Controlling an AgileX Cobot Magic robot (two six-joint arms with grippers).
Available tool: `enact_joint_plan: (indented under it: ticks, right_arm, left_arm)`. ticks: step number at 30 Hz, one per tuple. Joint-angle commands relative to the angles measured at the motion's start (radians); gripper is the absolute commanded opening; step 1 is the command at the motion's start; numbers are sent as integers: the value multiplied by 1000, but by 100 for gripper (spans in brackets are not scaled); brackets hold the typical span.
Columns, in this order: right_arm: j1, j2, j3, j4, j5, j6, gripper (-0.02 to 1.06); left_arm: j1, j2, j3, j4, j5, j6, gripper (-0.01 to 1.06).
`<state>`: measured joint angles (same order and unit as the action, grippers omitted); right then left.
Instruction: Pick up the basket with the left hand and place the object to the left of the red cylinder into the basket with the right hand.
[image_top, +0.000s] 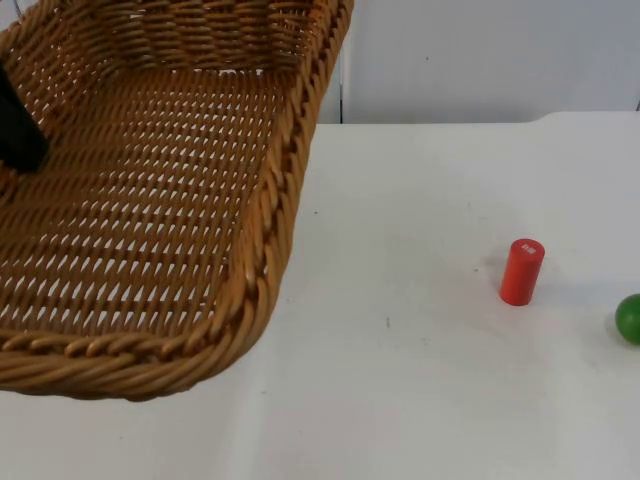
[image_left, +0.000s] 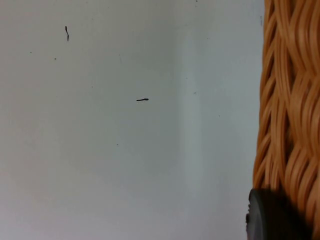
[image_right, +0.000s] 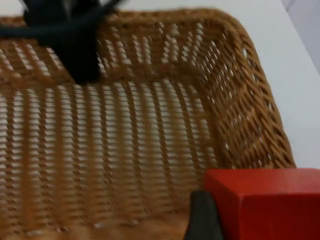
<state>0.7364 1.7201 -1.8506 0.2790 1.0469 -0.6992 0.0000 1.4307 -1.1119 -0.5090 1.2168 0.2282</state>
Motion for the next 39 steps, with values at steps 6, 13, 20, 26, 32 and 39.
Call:
enact_joint_plan:
  ticks: [6,13,20,26,32,39]
  right_arm:
    - [56,28,-2,14,-69,25,0]
    - [56,125,-2,84,-113,30,0]
    - [56,181,-2,167,-179,30,0]
    - [56,218,-2,198,-197,30,0]
    - [56,247,-2,198,-192,30,0]
    - [56,259,-2,195,-164,5,3]
  left_arm:
    - [0,-12,1,-24,4,1,0]
    - [0,-12,1,-22,4,9,0]
    - [0,-12,1,-18,4,9,0]
    - [0,-12,1,-7,4,9,0]
    - [0,3,1,-7,4,9,0]
    - [0,6,1,-5,4,26,0]
